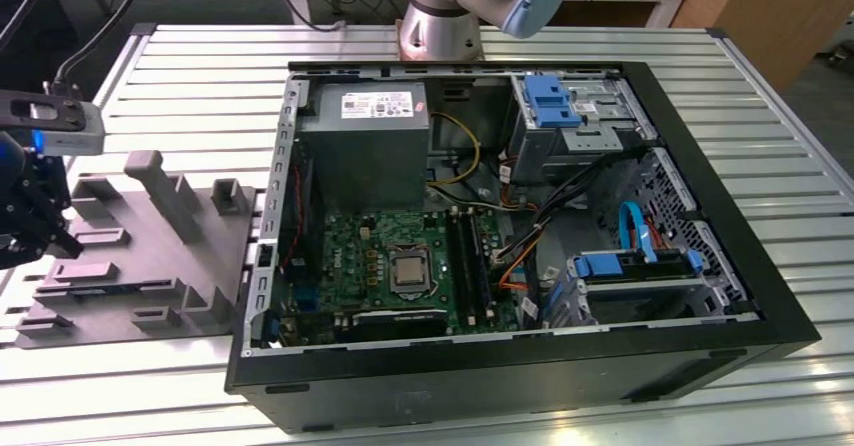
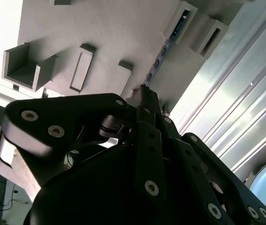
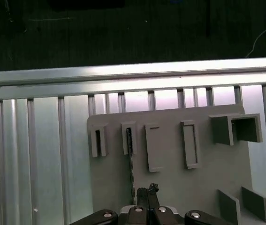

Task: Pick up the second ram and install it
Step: 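Pick up the second ram and move it above second insertion slot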

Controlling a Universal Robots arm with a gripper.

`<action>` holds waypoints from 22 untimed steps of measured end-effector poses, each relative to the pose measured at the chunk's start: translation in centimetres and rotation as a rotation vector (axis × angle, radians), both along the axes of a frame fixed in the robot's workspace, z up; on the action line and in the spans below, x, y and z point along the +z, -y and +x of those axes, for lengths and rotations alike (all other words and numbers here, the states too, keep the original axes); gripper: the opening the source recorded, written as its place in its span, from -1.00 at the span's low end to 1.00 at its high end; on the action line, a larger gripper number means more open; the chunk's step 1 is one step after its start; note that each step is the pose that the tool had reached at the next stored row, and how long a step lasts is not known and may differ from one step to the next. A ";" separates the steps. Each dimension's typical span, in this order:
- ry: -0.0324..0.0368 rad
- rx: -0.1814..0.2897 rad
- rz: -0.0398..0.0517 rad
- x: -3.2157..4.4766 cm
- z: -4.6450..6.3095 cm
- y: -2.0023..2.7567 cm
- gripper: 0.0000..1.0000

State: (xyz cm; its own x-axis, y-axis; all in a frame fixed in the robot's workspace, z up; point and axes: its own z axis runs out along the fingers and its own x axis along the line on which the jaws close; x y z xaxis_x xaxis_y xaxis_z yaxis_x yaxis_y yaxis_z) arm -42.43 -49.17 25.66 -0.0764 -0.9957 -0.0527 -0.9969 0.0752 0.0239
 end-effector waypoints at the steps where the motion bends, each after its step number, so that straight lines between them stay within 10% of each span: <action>1: 0.0010 0.012 0.0000 -0.09 0.0 0.00 -0.79; 22: 0.0118 0.049 -0.0001 -2.22 0.0 0.30 -0.79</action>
State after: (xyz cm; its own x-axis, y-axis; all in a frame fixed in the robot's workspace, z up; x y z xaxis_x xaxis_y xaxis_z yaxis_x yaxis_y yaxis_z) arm -42.44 -49.48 23.43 -0.0269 -0.9982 -0.0532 -0.9996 0.0263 0.0121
